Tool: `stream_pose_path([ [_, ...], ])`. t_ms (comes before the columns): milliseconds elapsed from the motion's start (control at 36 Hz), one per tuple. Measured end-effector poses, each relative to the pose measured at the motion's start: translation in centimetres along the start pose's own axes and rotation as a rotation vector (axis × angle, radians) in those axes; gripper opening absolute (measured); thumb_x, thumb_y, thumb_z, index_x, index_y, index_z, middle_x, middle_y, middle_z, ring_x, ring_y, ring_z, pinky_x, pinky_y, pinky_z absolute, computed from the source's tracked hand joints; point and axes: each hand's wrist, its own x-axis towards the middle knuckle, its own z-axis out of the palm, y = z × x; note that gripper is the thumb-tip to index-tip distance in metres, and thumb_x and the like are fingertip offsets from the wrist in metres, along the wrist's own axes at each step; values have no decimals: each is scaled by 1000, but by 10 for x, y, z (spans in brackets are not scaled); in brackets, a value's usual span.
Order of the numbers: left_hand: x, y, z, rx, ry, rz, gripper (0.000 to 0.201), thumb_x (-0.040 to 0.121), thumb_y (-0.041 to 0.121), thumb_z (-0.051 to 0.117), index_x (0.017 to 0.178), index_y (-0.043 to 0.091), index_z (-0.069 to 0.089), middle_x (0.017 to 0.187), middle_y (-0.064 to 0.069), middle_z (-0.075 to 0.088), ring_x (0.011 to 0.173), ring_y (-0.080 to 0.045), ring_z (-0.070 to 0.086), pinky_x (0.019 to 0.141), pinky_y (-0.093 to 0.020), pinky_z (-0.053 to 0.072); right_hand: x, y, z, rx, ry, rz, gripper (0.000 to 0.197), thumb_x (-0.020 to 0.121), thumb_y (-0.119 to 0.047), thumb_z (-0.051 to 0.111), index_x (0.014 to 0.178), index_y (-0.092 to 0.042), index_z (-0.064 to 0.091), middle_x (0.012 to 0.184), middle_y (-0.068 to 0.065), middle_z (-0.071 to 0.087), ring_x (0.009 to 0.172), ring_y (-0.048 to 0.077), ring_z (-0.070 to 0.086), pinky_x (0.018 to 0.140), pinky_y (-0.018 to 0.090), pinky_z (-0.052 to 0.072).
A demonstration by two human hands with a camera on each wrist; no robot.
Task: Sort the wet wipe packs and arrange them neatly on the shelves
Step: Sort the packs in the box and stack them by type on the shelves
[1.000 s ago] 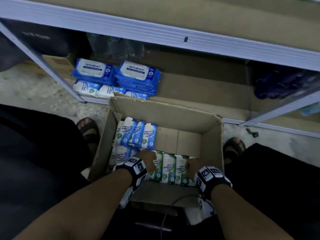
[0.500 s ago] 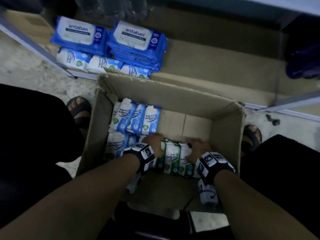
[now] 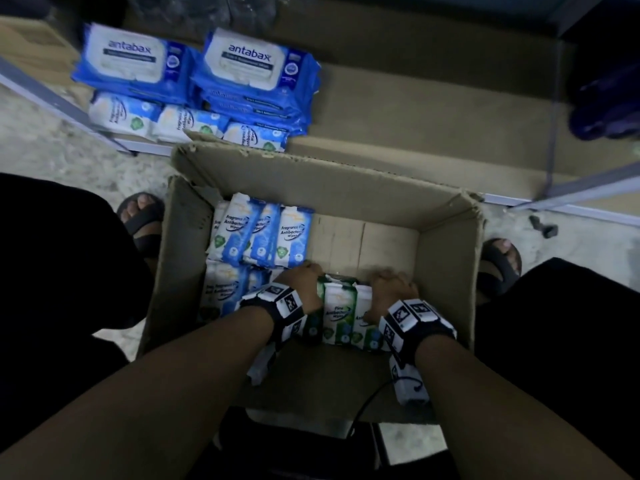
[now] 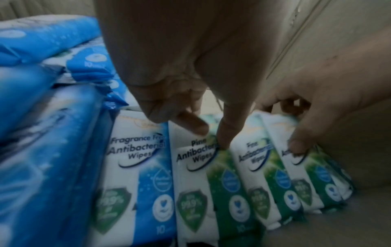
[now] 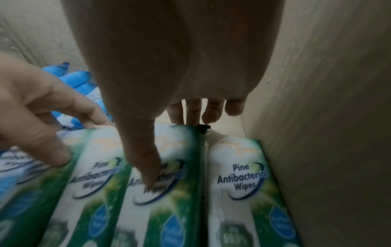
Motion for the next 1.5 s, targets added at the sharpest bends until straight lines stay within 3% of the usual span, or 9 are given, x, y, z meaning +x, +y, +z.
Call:
stream_pose_path([
  [222,-13,12,-4,136,-28,52,50,80,28,71,127,14,58,128,-13,48,109,-31,57,88,-33,52,-17,3,-1,31,8,-3,69,78,-46,74,135,-15,50,138,9,51,132,29,39,104,36,38],
  [417,-22,9,-11,254,-59,76,65,80,20,70,140,28,47,134,-8,38,103,-31,58,74,-28,46,-28,6,-1,130,1,-29,54,76,-32,78,123,-13,60,124,9,61,106,25,62,72,23,43],
  [639,-34,9,-23,367,-67,97,69,76,30,77,138,24,48,134,-5,52,116,-25,56,91,-37,52,-36,8,0,211,51,-36,81,77,-45,77,143,-14,42,143,8,45,124,26,50,96,32,49],
  [778,-51,16,-29,495,-51,109,54,71,42,81,112,11,63,110,-9,63,92,-26,65,75,-37,58,-39,8,-6,197,64,-30,84,77,-49,75,145,-14,39,144,8,44,125,26,49,96,36,50],
  [972,-77,18,-44,503,97,185,49,76,42,76,110,12,58,113,-7,57,96,-28,61,69,-32,46,-55,8,-14,173,137,-38,74,81,-47,74,138,-11,43,138,11,47,119,28,52,86,33,48],
  [1111,-95,25,-72,465,214,260,46,81,49,70,108,15,57,112,-5,54,105,-27,49,85,-39,42,-78,6,-37,217,269,-105,64,82,-51,70,126,-10,51,126,8,55,101,25,56,73,28,42],
  [1250,-118,34,-108,329,354,334,43,77,47,71,104,19,54,107,-1,46,103,-26,43,86,-37,37,-115,-2,-85,189,380,-146,50,63,-58,73,86,-21,48,84,1,58,78,24,57,62,29,44],
  [1305,-133,41,-129,227,377,375,42,77,40,75,105,17,53,104,2,45,97,-21,44,81,-33,37,-135,-3,-106,254,437,-173,50,54,-57,70,88,-22,54,80,-1,60,79,23,61,60,29,47],
  [1500,-198,77,-208,14,536,483,37,74,37,78,100,34,52,89,9,67,77,-9,62,70,-38,53,-206,0,-173,370,652,-308,41,64,-47,79,94,-28,57,86,-6,66,77,12,61,67,30,52],
])
